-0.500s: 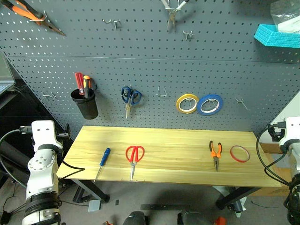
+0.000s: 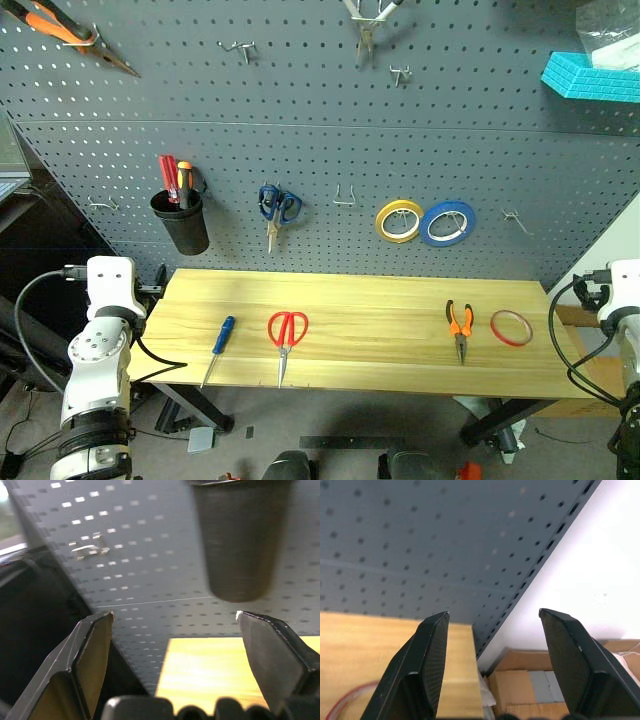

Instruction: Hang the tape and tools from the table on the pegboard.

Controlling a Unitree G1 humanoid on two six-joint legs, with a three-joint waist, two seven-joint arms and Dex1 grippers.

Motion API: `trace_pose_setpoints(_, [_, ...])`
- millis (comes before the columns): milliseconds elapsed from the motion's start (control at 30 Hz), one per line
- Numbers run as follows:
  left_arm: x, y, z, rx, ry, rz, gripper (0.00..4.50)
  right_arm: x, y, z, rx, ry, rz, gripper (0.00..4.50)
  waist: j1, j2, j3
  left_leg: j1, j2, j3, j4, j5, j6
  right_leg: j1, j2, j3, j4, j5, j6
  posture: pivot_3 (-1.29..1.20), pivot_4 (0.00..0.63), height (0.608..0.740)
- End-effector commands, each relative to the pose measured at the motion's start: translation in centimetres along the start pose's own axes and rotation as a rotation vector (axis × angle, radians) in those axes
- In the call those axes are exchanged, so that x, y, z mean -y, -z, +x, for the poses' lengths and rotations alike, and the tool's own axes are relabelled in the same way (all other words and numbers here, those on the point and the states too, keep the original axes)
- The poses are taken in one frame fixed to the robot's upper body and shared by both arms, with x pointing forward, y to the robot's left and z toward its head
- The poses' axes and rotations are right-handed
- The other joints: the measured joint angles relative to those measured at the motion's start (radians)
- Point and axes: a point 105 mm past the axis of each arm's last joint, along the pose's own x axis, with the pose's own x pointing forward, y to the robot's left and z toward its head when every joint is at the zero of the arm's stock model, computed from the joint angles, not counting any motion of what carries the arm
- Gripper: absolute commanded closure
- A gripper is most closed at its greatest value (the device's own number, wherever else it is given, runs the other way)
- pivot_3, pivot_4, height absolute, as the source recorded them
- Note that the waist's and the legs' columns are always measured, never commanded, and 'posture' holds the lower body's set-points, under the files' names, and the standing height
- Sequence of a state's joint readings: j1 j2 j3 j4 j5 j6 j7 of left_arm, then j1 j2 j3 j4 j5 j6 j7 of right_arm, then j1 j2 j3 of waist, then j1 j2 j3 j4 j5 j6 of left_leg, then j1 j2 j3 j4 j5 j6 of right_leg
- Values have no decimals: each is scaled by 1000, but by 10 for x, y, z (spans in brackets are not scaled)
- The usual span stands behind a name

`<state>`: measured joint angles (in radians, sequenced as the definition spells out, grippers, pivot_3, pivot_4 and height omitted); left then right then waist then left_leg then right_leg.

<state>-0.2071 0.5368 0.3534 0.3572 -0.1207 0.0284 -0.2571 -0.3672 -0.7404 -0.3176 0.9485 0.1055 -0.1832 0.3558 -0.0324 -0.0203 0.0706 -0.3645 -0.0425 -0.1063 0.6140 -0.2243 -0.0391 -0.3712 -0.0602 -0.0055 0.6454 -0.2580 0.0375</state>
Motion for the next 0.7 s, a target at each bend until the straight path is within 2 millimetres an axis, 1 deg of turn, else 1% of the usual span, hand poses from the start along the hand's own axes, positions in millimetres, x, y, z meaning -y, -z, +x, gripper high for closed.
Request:
trace_pose_setpoints(33, [13, -30, 4, 101, 60, -18, 282, -3, -12, -3, 51, -24, 17, 1619, 0, 0, 0, 0, 0, 0, 0, 0, 0, 0, 0, 0, 0, 0, 0, -53, 0, 740])
trace_pose_setpoints(200, [33, -33, 11, 53, 124, -27, 282, -25, -2, -18, 25, -125, 13, 1619, -3, 1, -1, 1, 1, 0, 0, 0, 0, 0, 1, 0, 1, 0, 0, -76, 12, 740])
trace_pose_setpoints(233, [34, -35, 12, 53, 128, -30, 282, -27, -1, -19, 22, -129, 15, 1619, -3, 1, -1, 1, 1, 0, 0, 0, 0, 0, 2, 1, 1, 0, 0, -79, 16, 740])
trace_pose_setpoints(300, [46, -43, 13, 76, 163, 0, 282, -31, -2, -24, 20, -147, 14, 1619, -4, 2, 1, 1, 1, 0, 0, 0, 0, 0, 2, 1, 1, 0, 0, -97, 35, 740])
trace_pose_setpoints(367, [60, -47, 15, 72, 204, -6, 282, -36, -4, -29, 25, -168, 15, 1619, -7, 2, 2, 1, 1, 1, 0, 0, 0, 0, 2, 2, 1, 0, 0, -115, 50, 740])
trace_pose_setpoints(467, [71, -53, 17, 79, 236, 3, 282, -37, -7, -33, 27, -172, 23, 1619, -16, 2, 4, 1, 1, 2, 0, 0, 0, 0, 2, 3, 1, 0, 1, -141, 71, 740])
trace_pose_setpoints(600, [94, -60, 22, 65, 311, 3, 282, -38, -9, -36, 0, -173, 25, 1619, -24, 3, 14, 1, 2, 3, 0, 0, 0, 0, 4, 4, 0, 0, 1, -167, 92, 740])
trace_pose_setpoints(700, [114, -67, 20, 74, 394, -25, 282, -51, -9, -35, -36, -224, -6, 1619, -32, 3, 28, 1, 2, 4, 0, 0, 0, -1, 4, 7, 1, 0, 1, -185, 117, 740])
